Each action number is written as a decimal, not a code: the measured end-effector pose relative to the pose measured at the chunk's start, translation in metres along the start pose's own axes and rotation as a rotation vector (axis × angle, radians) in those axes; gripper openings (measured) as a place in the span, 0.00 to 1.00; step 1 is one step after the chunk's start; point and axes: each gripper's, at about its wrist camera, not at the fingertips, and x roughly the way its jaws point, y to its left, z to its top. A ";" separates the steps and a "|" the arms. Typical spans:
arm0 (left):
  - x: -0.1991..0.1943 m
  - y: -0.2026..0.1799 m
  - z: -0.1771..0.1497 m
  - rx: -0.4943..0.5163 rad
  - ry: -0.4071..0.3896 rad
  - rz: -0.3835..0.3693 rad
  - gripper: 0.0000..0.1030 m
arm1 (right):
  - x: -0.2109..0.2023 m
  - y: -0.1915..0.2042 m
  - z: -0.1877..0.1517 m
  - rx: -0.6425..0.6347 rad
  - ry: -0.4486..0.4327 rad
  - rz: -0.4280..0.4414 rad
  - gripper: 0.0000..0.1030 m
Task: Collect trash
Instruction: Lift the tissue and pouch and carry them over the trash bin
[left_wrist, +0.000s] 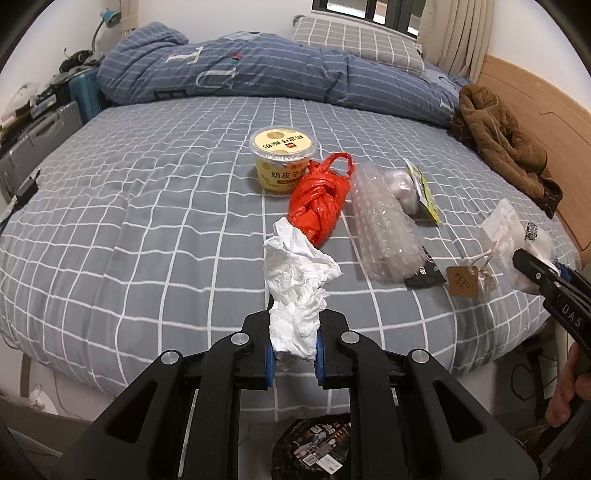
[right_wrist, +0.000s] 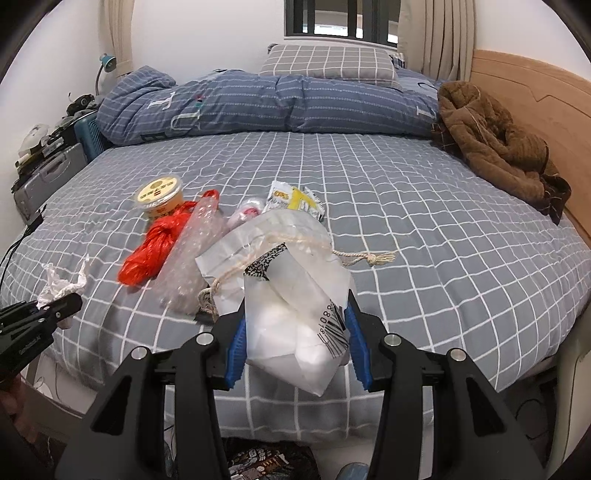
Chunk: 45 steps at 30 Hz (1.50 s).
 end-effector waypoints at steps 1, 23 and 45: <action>-0.002 0.000 -0.002 0.000 -0.001 -0.001 0.14 | -0.002 0.001 -0.002 -0.003 0.000 0.001 0.43; -0.033 -0.011 -0.052 0.007 0.025 -0.028 0.14 | -0.040 0.027 -0.049 -0.043 0.029 0.038 0.43; -0.049 -0.018 -0.108 0.026 0.078 -0.040 0.14 | -0.072 0.048 -0.099 -0.071 0.075 0.086 0.43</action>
